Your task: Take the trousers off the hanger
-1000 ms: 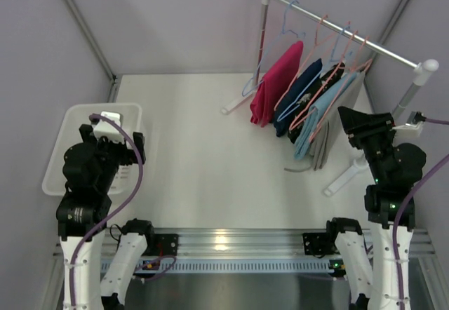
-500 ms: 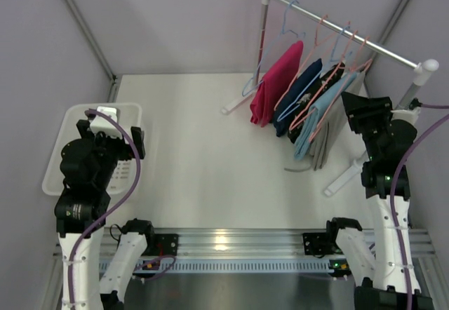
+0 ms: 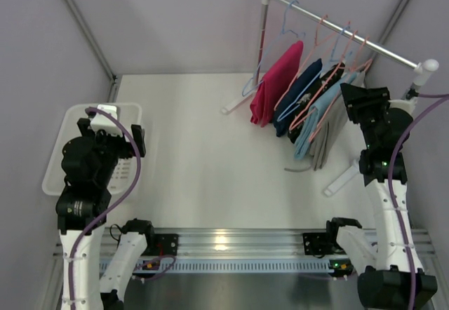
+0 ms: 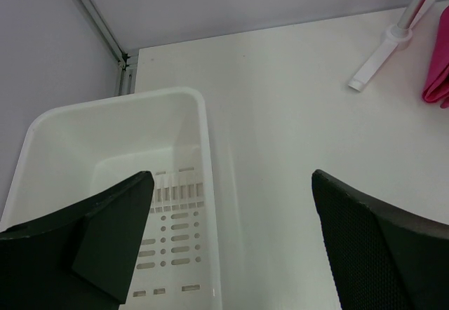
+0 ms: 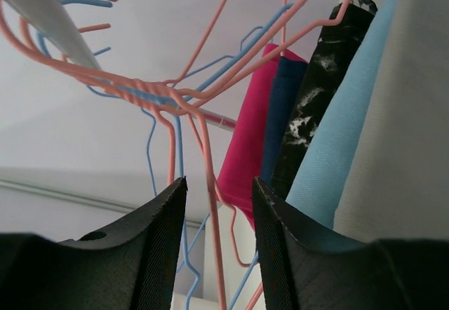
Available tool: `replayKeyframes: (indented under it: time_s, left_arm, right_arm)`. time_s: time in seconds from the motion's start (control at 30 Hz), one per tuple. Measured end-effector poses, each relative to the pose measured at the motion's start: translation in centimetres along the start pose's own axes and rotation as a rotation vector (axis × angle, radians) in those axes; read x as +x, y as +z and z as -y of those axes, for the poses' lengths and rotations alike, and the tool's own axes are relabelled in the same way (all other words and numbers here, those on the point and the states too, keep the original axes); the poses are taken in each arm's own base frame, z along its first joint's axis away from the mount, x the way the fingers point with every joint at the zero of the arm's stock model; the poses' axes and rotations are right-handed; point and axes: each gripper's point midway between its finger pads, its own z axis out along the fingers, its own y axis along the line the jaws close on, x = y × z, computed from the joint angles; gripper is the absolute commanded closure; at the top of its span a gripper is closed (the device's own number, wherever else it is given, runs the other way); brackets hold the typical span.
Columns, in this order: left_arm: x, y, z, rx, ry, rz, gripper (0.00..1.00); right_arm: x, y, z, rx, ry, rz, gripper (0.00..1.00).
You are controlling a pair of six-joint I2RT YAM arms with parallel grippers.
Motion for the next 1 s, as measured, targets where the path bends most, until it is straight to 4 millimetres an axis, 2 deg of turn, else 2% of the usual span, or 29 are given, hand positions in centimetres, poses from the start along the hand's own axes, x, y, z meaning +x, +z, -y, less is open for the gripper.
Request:
replayKeyframes:
  time_s: [0.2,0.37,0.53,0.83,0.93,1.0]
  left_arm:
    - [0.2,0.6,0.0,-0.001,-0.010,-0.007,0.01]
    - [0.7,0.9,0.0,-0.005,-0.012,-0.022,0.01]
    - [0.8,0.9,-0.1,-0.009,-0.012,-0.026,0.01]
    - [0.9,0.9,-0.2,-0.016,-0.012,-0.026,0.01]
    - [0.9,0.9,-0.2,-0.017,-0.011,-0.026,0.01]
    - [0.8,0.9,-0.2,-0.017,-0.011,-0.026,0.01]
  right_arm:
    - [0.8,2.1,-0.8,0.009,-0.019,-0.045,0.61]
    - [1.8,2.7,-1.9,0.001,-0.039,-0.085,0.62]
    - [3.4,2.5,-2.1,0.004,-0.043,-0.125,0.64]
    - [3.6,1.1,-2.1,0.006,-0.037,-0.122,0.69]
    - [3.6,0.9,-2.1,0.007,-0.036,-0.119,0.67]
    - [3.6,0.7,-2.0,0.012,-0.037,-0.119,0.62]
